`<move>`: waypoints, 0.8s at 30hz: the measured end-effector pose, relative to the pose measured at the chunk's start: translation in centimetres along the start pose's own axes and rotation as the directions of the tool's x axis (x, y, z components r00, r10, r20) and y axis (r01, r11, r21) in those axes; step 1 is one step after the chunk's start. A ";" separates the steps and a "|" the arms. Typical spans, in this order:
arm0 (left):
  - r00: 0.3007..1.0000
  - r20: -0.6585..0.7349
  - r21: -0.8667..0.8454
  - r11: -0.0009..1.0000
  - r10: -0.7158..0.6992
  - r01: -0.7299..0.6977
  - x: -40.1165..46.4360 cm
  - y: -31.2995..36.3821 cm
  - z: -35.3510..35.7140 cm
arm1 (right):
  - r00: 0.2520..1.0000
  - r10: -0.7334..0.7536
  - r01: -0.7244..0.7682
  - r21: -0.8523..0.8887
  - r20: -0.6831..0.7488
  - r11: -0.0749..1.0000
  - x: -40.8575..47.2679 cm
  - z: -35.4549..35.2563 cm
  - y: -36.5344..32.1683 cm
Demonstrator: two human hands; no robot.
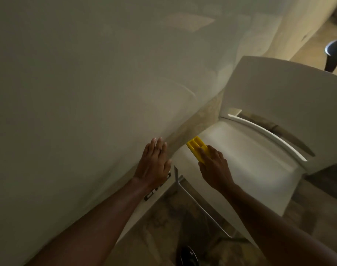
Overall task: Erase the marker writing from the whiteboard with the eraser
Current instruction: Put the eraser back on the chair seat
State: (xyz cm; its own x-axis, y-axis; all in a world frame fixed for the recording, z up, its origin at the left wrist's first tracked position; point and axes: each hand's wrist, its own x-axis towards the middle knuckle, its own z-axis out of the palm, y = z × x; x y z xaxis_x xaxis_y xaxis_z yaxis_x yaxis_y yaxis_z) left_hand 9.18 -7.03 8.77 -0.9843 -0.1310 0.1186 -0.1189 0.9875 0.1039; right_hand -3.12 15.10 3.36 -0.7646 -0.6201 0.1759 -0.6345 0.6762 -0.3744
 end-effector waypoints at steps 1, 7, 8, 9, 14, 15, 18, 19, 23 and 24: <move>1.000 0.028 -0.006 1.000 0.007 -0.007 0.4 0.4 0.8 | 0.999 0.040 -0.040 -0.008 0.028 0.999 -0.1 0.4 0.8; 0.988 0.151 -0.058 0.998 0.027 -0.019 2.6 2.4 5.2 | 0.966 0.201 -0.199 -0.028 0.164 0.980 -0.2 3.8 6.1; 0.986 0.162 -0.055 0.998 0.031 -0.023 2.9 2.7 5.7 | 0.954 0.224 -0.220 -0.042 0.201 0.974 0.0 4.2 6.6; 0.984 0.172 -0.052 0.998 0.037 -0.028 3.1 2.8 6.3 | 0.944 0.232 -0.227 -0.050 0.233 0.973 0.2 4.7 7.0; 0.975 0.222 -0.036 0.999 0.033 -0.026 3.2 2.7 9.1 | 0.923 0.187 -0.180 -0.052 0.337 0.982 1.1 6.5 7.6; 0.978 0.207 -0.037 0.999 0.029 -0.022 3.1 2.6 9.7 | 0.918 0.185 -0.178 -0.051 0.352 0.983 1.3 6.8 7.7; 0.978 0.208 -0.035 0.999 0.015 -0.008 2.9 2.4 10.4 | 0.906 0.183 -0.176 -0.052 0.382 0.983 1.7 7.2 8.0; 0.985 0.174 -0.027 1.000 0.018 -0.014 2.8 2.2 10.9 | 0.907 0.173 -0.165 -0.056 0.385 0.985 1.8 7.3 8.2; 0.990 0.143 -0.009 1.000 -0.005 0.006 2.3 2.2 11.2 | 0.892 0.177 -0.160 -0.074 0.416 0.984 1.7 7.3 8.4; 0.988 0.153 -0.010 1.000 -0.017 0.019 2.2 2.4 10.9 | 0.888 0.171 -0.155 -0.071 0.428 0.985 1.7 7.2 8.4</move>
State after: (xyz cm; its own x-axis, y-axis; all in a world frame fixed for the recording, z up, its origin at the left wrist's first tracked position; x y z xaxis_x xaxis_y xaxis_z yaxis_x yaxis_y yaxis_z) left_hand 5.35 -4.02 -1.45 -0.9905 -0.1327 -0.0353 -0.1359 0.9840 0.1154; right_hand -8.98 16.86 -6.02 -0.7383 -0.6053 -0.2975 -0.5148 0.7907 -0.3312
